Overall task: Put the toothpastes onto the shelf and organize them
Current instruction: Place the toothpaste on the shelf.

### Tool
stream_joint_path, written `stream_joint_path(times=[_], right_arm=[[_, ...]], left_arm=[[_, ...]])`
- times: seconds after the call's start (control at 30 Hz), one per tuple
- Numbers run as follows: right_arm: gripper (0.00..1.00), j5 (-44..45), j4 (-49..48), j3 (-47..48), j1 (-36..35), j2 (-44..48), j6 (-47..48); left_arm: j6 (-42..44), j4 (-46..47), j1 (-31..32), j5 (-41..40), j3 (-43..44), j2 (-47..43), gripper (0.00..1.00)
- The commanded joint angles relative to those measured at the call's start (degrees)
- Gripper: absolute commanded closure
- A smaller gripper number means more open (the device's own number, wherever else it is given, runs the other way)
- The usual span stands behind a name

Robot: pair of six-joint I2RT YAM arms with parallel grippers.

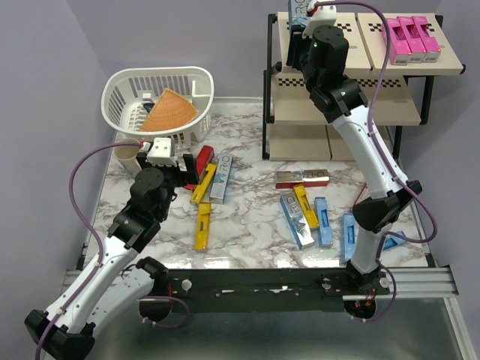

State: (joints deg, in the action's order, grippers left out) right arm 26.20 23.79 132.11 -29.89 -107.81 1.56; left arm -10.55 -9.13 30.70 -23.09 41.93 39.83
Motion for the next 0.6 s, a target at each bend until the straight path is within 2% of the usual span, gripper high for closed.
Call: stream_joint_path(times=[0.0,0.1,0.47,0.57], right_arm=[[0.42,-2.2,-0.1,1.6,0.4,-1.1,-1.4],[0.37,-3.0,-0.2,1.4,0.4,-1.0,-1.4],[0.39,-3.6,-1.9,-2.6,0.4,1.5,-4.2],[0.34,-3.3,-1.8,-2.7,0.4,1.8,-4.1]], left_arm=[[-0.3,0.7,-0.5,1.6,-0.4,0.1,0.01],[-0.3,0.7,-0.6,1.8,-0.4,0.2,0.01],[-0.5,0.7,-1.1,2.8,-0.4,0.4,0.01],[-0.6,0.7,-1.2,2.9,-0.4,0.5,0.01]])
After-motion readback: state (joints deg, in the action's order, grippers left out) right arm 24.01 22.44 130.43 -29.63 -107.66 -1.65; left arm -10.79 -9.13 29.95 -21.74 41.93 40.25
